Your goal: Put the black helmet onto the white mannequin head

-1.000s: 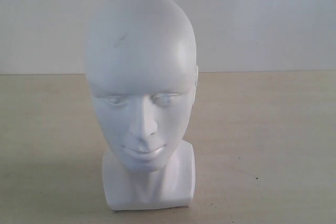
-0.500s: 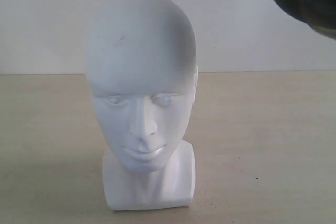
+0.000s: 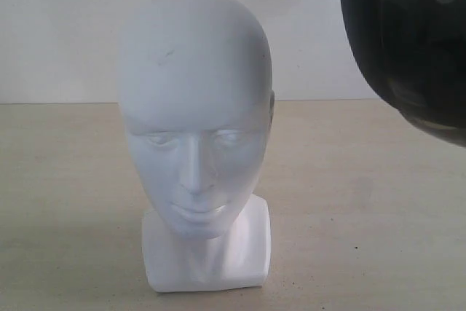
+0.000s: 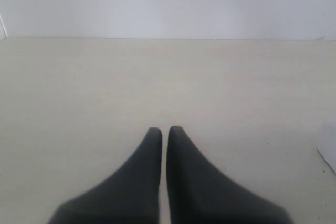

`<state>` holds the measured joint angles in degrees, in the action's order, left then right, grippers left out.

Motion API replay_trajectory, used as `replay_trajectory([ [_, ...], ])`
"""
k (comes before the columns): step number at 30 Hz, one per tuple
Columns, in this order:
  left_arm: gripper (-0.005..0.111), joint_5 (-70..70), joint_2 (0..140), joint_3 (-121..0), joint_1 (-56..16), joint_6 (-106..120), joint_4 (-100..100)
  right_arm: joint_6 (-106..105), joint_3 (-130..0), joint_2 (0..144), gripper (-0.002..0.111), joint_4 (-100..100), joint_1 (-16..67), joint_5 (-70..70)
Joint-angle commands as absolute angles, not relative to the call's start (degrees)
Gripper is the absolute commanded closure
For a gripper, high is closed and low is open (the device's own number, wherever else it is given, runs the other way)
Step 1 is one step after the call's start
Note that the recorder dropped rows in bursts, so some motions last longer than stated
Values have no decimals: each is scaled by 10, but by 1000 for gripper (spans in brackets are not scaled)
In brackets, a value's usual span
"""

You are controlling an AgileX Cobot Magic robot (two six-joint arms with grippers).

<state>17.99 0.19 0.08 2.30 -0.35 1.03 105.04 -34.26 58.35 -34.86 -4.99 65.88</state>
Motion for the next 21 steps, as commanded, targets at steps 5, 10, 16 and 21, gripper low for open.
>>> replay_trajectory([
  [5,102,179,0,0,21,-7,8,1009,-286,545,108,-355,-52,700],
  [10,102,179,0,0,21,-7,8,1005,-242,538,108,-380,-52,700],
  [16,102,179,0,0,21,-7,8,995,-205,538,108,-418,-52,700],
  [21,102,179,0,0,21,-7,8,962,-172,538,108,-433,-52,700],
])
